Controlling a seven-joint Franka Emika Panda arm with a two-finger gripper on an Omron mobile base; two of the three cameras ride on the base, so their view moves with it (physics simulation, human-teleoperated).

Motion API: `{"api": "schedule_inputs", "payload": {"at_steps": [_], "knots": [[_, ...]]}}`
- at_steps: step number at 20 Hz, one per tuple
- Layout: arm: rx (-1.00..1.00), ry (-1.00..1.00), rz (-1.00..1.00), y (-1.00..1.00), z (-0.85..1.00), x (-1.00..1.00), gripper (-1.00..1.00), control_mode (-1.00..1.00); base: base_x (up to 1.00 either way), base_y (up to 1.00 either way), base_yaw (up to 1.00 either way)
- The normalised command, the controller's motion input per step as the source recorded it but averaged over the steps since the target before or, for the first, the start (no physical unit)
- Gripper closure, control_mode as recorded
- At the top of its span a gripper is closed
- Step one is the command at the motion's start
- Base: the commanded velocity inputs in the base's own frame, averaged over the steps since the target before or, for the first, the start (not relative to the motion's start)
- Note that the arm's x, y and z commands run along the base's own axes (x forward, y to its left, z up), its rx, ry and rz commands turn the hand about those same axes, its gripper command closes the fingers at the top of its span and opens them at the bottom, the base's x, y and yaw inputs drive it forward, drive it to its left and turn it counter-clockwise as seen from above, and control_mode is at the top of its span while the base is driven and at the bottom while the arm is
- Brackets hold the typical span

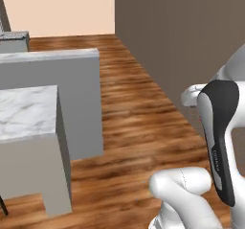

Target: There is a tray on the dining counter. Grab the cup, mug, and pitcher and place them on the tray. The pitcher may be placed next to the tray if it cannot fit the tray.

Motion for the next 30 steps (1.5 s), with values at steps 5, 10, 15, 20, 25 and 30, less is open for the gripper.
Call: {"api": "schedule_inputs", "payload": {"at_steps": [5,10,15,20,25,30], "knots": [[0.0,0.0,0.0,0.0,0.0,0.0,-1.0,1.0,0.94,-0.82,0.0],[0.0,0.0,0.0,0.0,0.0,0.0,-1.0,1.0,1.0,-0.21,0.01],[0.0,0.0,0.0,0.0,0.0,0.0,-1.0,1.0,1.0,0.0,0.03],[0.0,0.0,0.0,0.0,0.0,0.0,-1.0,1.0,1.0,-0.32,0.03],[0.0,0.0,0.0,0.0,0.0,0.0,-1.0,1.0,1.0,-0.53,0.0],[0.0,0.0,0.0,0.0,0.0,0.0,-1.0,1.0,1.0,-0.83,0.0]]}}
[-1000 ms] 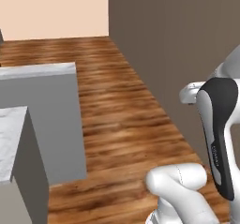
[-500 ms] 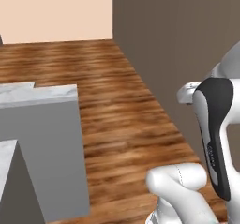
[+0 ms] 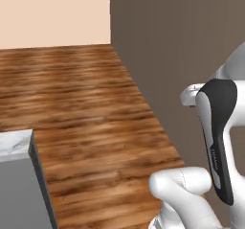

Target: There is a tray on the dining counter. Grab the cup, mug, and pitcher and place them on the tray. The pitcher may be placed next to the tray if it cannot fit the tray.

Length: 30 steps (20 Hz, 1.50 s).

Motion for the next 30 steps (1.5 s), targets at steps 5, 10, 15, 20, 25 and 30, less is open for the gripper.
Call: {"api": "schedule_inputs", "payload": {"at_steps": [5,10,15,20,25,30], "knots": [[0.0,0.0,0.0,0.0,0.0,0.0,-1.0,1.0,1.0,-0.52,0.0],[0.0,0.0,0.0,0.0,0.0,0.0,-1.0,1.0,1.0,-0.34,0.03],[0.0,0.0,0.0,0.0,0.0,0.0,-1.0,1.0,1.0,-0.09,0.07],[0.0,0.0,0.0,0.0,0.0,0.0,-1.0,1.0,1.0,0.04,0.18],[0.0,0.0,0.0,0.0,0.0,0.0,-1.0,1.0,1.0,0.08,0.38],[0.0,0.0,0.0,0.0,0.0,0.0,-1.0,1.0,1.0,0.02,0.51]]}}
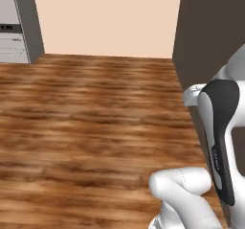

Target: There is a tray on the dining counter. Grab the cup, mug, and pitcher and place them on the tray. The pitcher may be placed next to the tray if it cannot fit the tray.

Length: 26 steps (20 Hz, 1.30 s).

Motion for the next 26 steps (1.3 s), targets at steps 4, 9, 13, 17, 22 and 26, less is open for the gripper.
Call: {"api": "schedule_inputs", "payload": {"at_steps": [4,9,13,17,22,26], "knots": [[0.0,0.0,0.0,0.0,0.0,0.0,-1.0,1.0,1.0,0.0,0.59],[0.0,0.0,0.0,0.0,0.0,0.0,-1.0,1.0,1.0,0.0,0.59],[0.0,0.0,0.0,0.0,0.0,0.0,-1.0,1.0,1.0,0.0,0.61],[0.0,0.0,0.0,0.0,0.0,0.0,-1.0,1.0,1.0,0.0,0.66],[0.0,0.0,0.0,0.0,0.0,0.0,-1.0,1.0,1.0,0.0,0.67],[0.0,0.0,0.0,0.0,0.0,0.0,-1.0,1.0,1.0,0.0,0.66]]}}
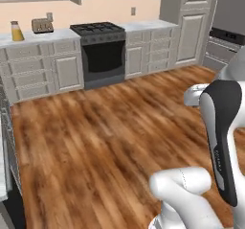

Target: There is a tray on the dining counter. Grab the cup, mug, and pitcher and place them on the tray. The pitcher may be placed next to the tray if it cannot fit the tray.

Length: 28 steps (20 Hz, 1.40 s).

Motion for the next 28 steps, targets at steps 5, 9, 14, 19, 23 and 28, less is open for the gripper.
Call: {"api": "schedule_inputs", "payload": {"at_steps": [5,9,14,19,23,28], "knots": [[0.0,0.0,0.0,0.0,0.0,0.0,-1.0,1.0,1.0,-0.02,0.58],[0.0,0.0,0.0,0.0,0.0,0.0,-1.0,1.0,1.0,-0.19,0.41],[0.0,0.0,0.0,0.0,0.0,0.0,-1.0,1.0,1.0,-0.46,0.19],[0.0,0.0,0.0,0.0,0.0,0.0,-1.0,1.0,1.0,-0.63,0.0],[0.0,0.0,0.0,0.0,0.0,0.0,-1.0,1.0,1.0,-0.51,0.0],[0.0,0.0,0.0,0.0,0.0,0.0,-1.0,1.0,1.0,-0.35,0.0]]}}
